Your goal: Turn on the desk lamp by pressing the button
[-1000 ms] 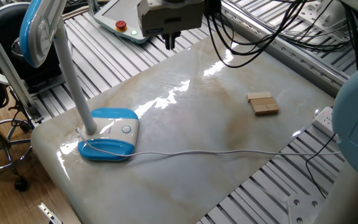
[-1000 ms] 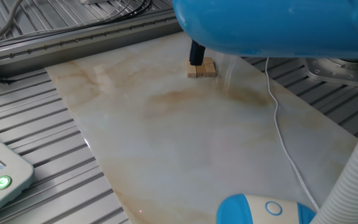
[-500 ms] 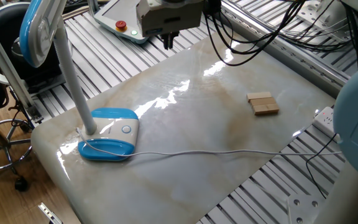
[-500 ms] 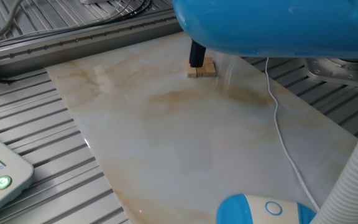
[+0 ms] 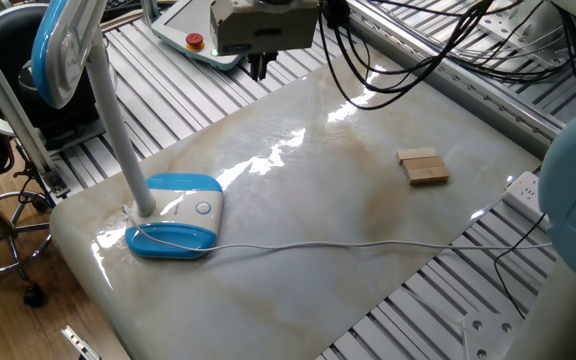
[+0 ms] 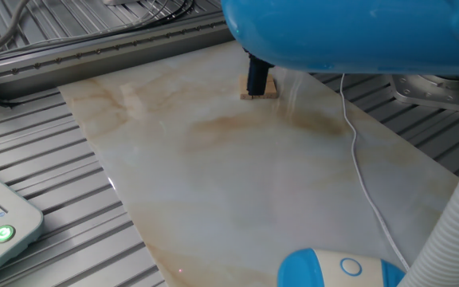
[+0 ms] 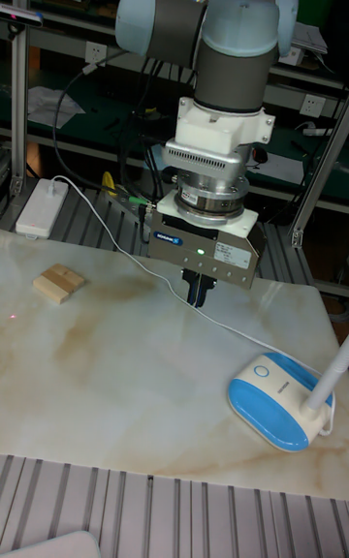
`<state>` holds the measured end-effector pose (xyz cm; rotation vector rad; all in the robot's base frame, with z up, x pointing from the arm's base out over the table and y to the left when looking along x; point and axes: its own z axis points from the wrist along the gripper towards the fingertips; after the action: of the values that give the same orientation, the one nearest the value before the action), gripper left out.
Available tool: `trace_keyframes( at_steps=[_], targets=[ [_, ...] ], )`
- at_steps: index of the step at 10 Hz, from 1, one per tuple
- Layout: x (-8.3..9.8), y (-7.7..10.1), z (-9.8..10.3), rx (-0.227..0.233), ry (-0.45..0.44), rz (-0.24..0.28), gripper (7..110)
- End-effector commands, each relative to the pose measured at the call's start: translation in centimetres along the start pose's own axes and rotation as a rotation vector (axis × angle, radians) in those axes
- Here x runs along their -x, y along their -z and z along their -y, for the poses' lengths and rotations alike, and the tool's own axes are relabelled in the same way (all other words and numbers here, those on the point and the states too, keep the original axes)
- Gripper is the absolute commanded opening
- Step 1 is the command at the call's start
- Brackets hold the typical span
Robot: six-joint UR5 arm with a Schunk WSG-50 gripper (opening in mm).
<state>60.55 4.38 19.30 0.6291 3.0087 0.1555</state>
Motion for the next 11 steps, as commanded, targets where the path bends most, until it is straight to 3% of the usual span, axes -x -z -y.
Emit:
trace_keyframes(
  at_steps=[1,3,5,7,9,11],
  targets=[
    [-0.2,0.1,0.5,-0.019,0.012,-0.009,7],
    [0.2,0.5,-0.3,-0.061,0.026,-0.027,7],
    [0.0,0.9,-2.8,-0.073,0.032,-0.065,7],
    [-0.8,1.3,-5.0,-0.068,0.098,-0.112,7],
    [-0.9,0.8,-6.7,-0.073,0.137,-0.103,7],
    [-2.1,0.3,-7.2,-0.11,0.208,-0.121,7]
  ],
)
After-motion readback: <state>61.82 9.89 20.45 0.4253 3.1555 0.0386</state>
